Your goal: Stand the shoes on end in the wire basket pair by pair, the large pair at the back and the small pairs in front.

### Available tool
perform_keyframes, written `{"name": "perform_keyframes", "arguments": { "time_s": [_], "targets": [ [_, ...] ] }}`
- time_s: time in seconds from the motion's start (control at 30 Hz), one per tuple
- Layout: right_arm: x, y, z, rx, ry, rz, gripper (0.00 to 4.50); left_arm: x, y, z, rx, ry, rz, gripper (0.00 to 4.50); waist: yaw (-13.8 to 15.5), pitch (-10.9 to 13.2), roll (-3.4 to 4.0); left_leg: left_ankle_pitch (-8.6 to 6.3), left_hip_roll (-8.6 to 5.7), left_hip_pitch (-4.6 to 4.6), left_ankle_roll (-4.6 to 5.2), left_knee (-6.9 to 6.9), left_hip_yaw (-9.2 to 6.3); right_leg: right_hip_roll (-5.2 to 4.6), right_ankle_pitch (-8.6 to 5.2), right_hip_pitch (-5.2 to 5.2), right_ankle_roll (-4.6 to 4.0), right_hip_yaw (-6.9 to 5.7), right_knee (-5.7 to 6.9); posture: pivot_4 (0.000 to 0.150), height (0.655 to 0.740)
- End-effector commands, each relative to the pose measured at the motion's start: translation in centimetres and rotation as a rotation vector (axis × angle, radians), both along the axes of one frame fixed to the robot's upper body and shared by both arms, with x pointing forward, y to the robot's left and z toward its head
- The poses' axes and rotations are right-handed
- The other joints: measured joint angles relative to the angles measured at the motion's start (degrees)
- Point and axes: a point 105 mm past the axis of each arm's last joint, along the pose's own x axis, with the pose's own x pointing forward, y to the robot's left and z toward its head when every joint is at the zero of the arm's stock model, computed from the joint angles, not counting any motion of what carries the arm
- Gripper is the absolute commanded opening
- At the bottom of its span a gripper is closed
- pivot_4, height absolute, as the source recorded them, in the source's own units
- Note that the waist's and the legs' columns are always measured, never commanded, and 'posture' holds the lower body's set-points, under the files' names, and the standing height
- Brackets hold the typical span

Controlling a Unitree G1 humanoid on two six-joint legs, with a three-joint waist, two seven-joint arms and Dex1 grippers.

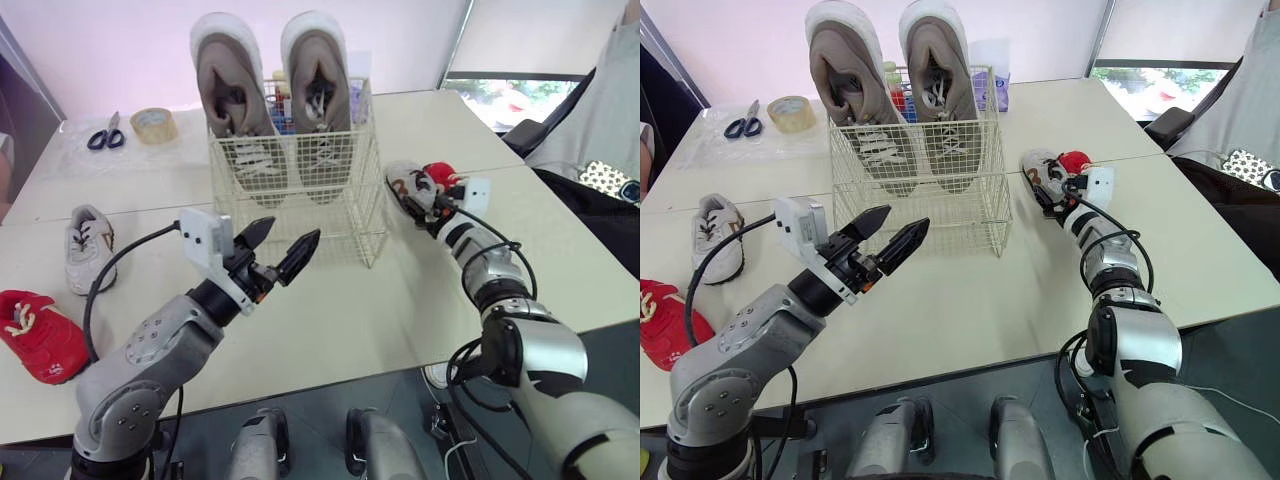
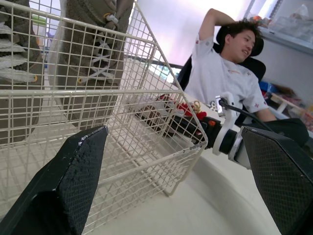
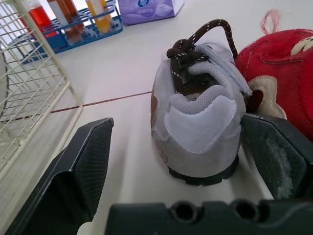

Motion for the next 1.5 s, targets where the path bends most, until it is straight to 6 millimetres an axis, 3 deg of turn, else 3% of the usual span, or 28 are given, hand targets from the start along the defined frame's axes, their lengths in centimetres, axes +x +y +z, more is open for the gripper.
{"name": "perform_keyframes", "arguments": {
  "time_s": [0.03,0.1,0.33,0.37,0.6,0.73,0.83,0.9,1.03,1.17,1.23,1.3,1.4,1.5],
  "targets": [
    [0.5,-0.8,0.8,-0.055,0.004,-0.089,4.24,-0.3,0.0,0.8,-0.003,-0.040,0.004,4.50,0.05,0.00,0.00,0.00,0.00,0.00,0.00,0.00,0.00,0.00,0.00,0.00,0.00,0.00,0.00,0.150,0.7400],
    [0.5,-1.1,0.9,-0.068,0.002,-0.114,3.75,-0.4,0.0,0.8,-0.005,-0.039,0.007,4.50,0.12,0.00,0.00,0.00,0.00,0.00,-0.01,0.01,0.00,-0.01,0.00,0.01,0.00,0.00,0.00,0.150,0.7400],
    [0.6,-1.0,1.1,-0.125,-0.015,-0.112,0.29,-0.4,0.2,0.7,0.005,-0.032,0.009,4.50,0.06,0.00,0.00,0.00,0.00,0.00,-0.01,0.02,-0.01,-0.02,0.00,0.01,0.01,0.00,0.00,0.150,0.7400],
    [0.6,-0.9,1.2,-0.130,-0.019,-0.110,0.03,-0.5,0.2,0.7,0.012,-0.032,0.005,4.50,0.04,0.00,0.00,0.00,0.00,0.00,-0.01,0.01,-0.01,-0.01,0.00,0.01,0.01,0.00,0.00,0.150,0.7400],
    [0.7,-1.3,4.1,-0.164,-0.162,-0.128,0.03,-0.3,1.2,1.0,0.040,-0.036,0.010,4.50,-0.05,0.02,0.03,0.01,0.00,-0.01,-0.01,-0.01,0.00,0.00,0.00,-0.03,0.01,0.00,0.00,0.150,0.7400],
    [0.4,-1.6,8.8,-0.155,-0.355,-0.153,0.03,0.1,2.4,2.2,0.016,-0.052,0.014,4.50,-0.04,0.04,0.06,0.01,0.00,-0.01,-0.01,-0.01,0.00,0.00,-0.01,-0.05,0.02,0.00,0.00,0.150,0.7400],
    [-0.8,-2.7,13.2,-0.188,-0.523,-0.193,0.03,0.3,2.9,3.1,0.039,-0.076,0.004,4.50,0.07,0.06,0.10,0.01,0.01,-0.03,-0.02,-0.01,-0.01,0.00,-0.02,-0.07,0.04,0.00,0.01,0.150,0.7400],
    [-1.6,-3.1,15.0,-0.217,-0.590,-0.207,0.03,0.4,3.2,3.4,0.051,-0.081,0.000,4.50,0.22,0.08,0.13,0.01,0.01,-0.05,-0.03,-0.02,-0.01,-0.02,-0.02,-0.10,0.03,0.00,0.01,0.150,0.7400],
    [-5.9,-4.7,23.6,-0.352,-0.847,-0.216,0.03,0.6,4.9,5.8,-0.022,-0.116,-0.078,4.50,0.42,0.10,0.16,0.00,0.00,-0.12,-0.04,-0.12,0.00,-0.06,-0.03,-0.20,0.05,0.00,-0.03,0.150,0.7400],
    [-9.0,-4.6,29.2,-0.530,-0.986,-0.157,0.03,1.9,6.4,7.6,-0.013,-0.142,-0.082,4.50,0.25,0.13,0.20,-0.01,0.00,-0.13,-0.06,-0.18,0.03,-0.05,-0.08,-0.25,0.10,-0.01,-0.04,0.150,0.7400],
    [-10.7,-2.9,31.8,-0.595,-1.053,-0.022,0.03,2.7,7.2,8.8,-0.009,-0.146,-0.102,4.50,-0.04,0.15,0.24,-0.01,0.00,-0.10,-0.06,-0.17,0.06,-0.04,-0.18,-0.25,0.26,-0.01,-0.04,0.150,0.7400],
    [-12.3,0.3,33.1,-0.628,-1.100,0.183,0.03,2.9,8.3,10.9,-0.054,-0.170,-0.149,4.50,-0.50,0.16,0.25,-0.01,0.07,-0.02,-0.06,-0.19,0.07,-0.04,-0.18,-0.28,0.26,-0.01,-0.04,0.150,0.7400],
    [-13.8,3.7,33.1,-0.638,-1.114,0.392,0.03,2.7,9.4,13.4,-0.122,-0.214,-0.207,4.50,-1.50,0.15,0.23,-0.01,0.15,0.01,-0.06,-0.22,0.04,-0.01,-0.17,-0.29,0.24,-0.03,0.02,0.150,0.7400],
    [-14.5,7.3,31.8,-0.728,-1.112,0.537,0.03,1.7,9.3,16.3,-0.200,-0.289,-0.323,4.50,-1.35,0.15,0.23,-0.01,0.15,0.02,-0.06,-0.22,0.07,-0.06,-0.15,-0.29,0.22,-0.03,0.05,0.150,0.7400]
  ]
}}
